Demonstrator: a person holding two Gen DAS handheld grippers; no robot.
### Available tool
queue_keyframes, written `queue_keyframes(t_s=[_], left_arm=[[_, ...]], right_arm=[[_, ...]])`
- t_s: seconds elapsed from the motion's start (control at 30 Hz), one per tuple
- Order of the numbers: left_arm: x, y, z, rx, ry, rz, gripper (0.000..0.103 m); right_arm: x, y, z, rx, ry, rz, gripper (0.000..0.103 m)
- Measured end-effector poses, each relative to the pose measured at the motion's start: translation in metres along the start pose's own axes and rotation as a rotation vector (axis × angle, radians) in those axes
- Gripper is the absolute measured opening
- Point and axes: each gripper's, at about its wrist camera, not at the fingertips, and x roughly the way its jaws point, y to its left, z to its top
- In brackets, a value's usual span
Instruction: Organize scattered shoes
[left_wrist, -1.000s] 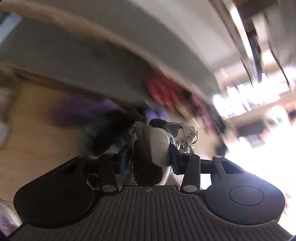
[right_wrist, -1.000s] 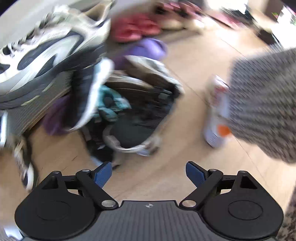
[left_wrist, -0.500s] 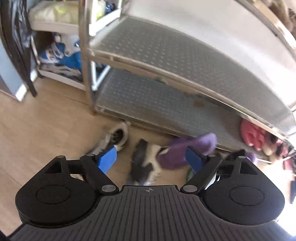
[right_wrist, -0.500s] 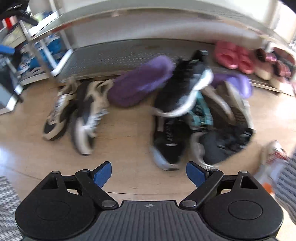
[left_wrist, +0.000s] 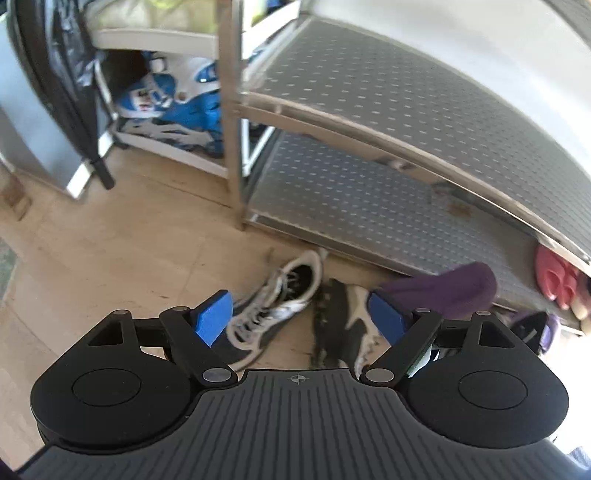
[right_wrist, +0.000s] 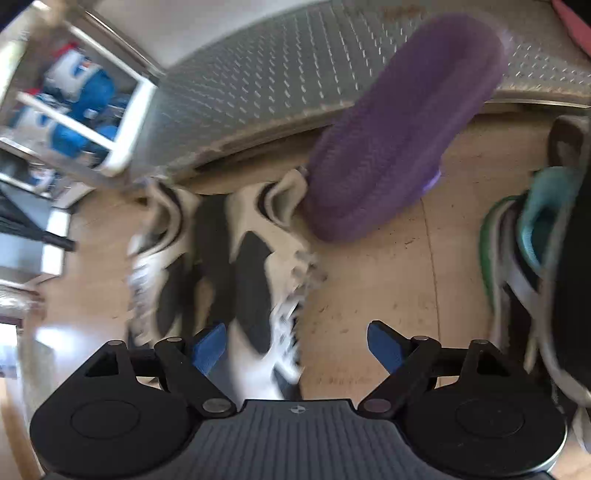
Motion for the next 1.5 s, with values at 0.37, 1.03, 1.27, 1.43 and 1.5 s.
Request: queue_keyframes(t_s=[0.37, 1.03, 1.27, 1.43, 1.5], left_arm=[[0.020, -0.008, 0.015, 0.012, 0.045, -0.015, 0.086], [0.012, 0.005, 0.020, -0.016, 0.012, -0.016, 0.086], [0.011, 0.013, 0.022, -0.023, 0.001, 0.000, 0.086], [0.016, 0.026, 0.027, -0.043, 0.003, 0.041, 0.086], [0.018, 0.028, 0.028, -0.047, 0.005, 0.048, 0.086]], right_arm=[[0.067, 0.062, 0.002, -0.077, 0.047, -0.082, 0.073], [-0.048, 0.094, -0.037, -0.282, -0.105, -0.101, 0.077], [-0.008, 0.098, -0.008, -0.197, -0.072, -0.133, 0.087], [0.029, 0.126, 0.007, -0.280, -0.080, -0.234, 0.078], [0.042, 0.136, 0.010, -0.384, -0.069, -0.305, 0.072]])
